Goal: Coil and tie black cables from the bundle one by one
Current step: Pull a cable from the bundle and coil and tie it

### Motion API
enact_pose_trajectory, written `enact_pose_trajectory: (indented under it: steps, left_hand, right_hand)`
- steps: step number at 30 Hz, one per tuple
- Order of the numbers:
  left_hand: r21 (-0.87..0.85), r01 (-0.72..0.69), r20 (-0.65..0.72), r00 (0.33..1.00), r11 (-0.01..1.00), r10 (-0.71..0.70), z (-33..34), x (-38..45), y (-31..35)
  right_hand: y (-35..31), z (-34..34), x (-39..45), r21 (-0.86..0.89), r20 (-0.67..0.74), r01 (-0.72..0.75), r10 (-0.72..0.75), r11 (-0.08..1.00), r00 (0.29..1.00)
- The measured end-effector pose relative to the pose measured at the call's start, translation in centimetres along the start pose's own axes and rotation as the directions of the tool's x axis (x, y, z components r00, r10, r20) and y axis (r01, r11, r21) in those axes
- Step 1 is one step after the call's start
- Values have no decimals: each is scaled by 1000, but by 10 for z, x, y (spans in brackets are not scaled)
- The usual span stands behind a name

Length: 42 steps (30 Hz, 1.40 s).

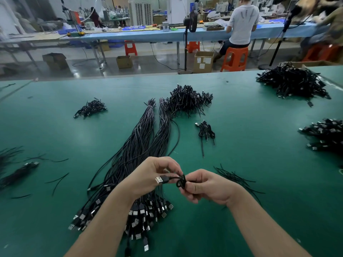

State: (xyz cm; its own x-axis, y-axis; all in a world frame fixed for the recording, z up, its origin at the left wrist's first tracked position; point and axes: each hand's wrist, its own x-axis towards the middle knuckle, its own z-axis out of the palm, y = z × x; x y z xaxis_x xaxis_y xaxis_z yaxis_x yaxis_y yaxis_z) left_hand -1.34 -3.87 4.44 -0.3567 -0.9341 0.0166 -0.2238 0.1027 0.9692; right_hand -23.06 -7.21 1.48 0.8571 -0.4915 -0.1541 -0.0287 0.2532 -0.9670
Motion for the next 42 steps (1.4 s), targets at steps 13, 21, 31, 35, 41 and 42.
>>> enact_pose_trajectory:
  steps: [13, 21, 31, 35, 41, 42]
  left_hand:
    - [272, -9, 43, 999, 962, -3, -1, 3, 3]
    - [441, 103, 150, 971, 891, -186, 3, 5, -9]
    - [732, 16, 18, 999, 681, -43, 24, 17, 1]
    - [725, 2, -44, 998, 689, 43, 28, 19, -3]
    - [802, 18, -81, 994, 598, 79, 36, 19, -10]
    - [822, 25, -88, 993, 569, 83, 38, 19, -12]
  right_hand:
    - [4, -12, 0, -63, 23, -3, 4, 998, 1000]
    - [-27, -7, 4, -816, -93, -233, 278, 530, 956]
    - [-47, 9, 19, -941, -339, -336, 196, -47, 920]
    - [-49, 10, 21, -924, -375, -356, 143, -140, 916]
    - [-41, 13, 22, -885, -453, -445, 28, -136, 891]
    - [-38, 13, 22, -879, -464, -459, 4, -129, 886]
